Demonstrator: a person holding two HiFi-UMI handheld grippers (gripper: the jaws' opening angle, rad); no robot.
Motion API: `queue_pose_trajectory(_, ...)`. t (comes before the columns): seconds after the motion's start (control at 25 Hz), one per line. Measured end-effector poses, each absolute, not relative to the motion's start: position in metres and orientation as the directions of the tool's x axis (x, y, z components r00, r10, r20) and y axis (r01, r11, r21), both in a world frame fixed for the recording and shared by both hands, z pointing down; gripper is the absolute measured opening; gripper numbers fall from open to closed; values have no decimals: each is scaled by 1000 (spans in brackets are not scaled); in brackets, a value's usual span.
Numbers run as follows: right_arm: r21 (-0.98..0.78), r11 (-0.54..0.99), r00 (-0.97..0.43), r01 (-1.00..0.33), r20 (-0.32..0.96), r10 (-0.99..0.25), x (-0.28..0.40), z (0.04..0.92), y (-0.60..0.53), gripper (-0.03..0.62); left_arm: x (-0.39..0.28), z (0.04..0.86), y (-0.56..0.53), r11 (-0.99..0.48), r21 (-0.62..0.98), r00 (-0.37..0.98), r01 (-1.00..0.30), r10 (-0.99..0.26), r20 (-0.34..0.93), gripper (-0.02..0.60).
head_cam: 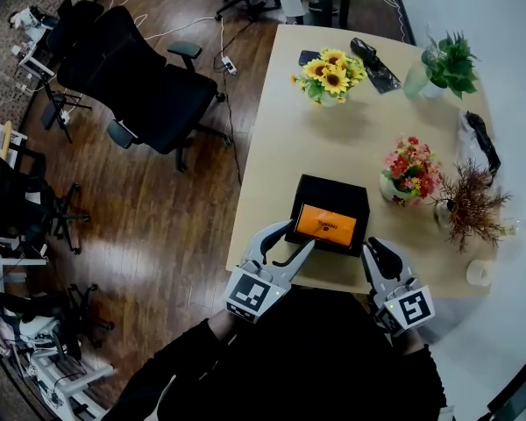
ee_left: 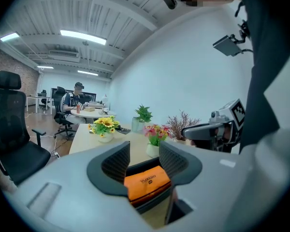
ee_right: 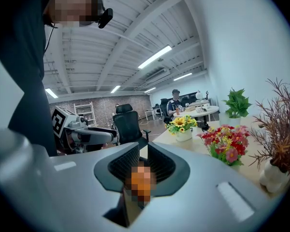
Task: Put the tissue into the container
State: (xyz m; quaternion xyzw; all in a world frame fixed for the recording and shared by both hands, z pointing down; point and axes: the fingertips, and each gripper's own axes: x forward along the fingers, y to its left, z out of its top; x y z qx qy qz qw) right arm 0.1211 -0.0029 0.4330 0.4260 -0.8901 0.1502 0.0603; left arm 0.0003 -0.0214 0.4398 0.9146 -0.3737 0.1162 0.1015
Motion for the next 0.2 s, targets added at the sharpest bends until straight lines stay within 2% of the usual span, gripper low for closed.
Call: queue_pose_trajectory(0.2, -218, 590, -628, -778, 241, -740, 122, 433, -4, 54, 6, 439, -22, -690, 152, 702, -707, -661, 265, 172)
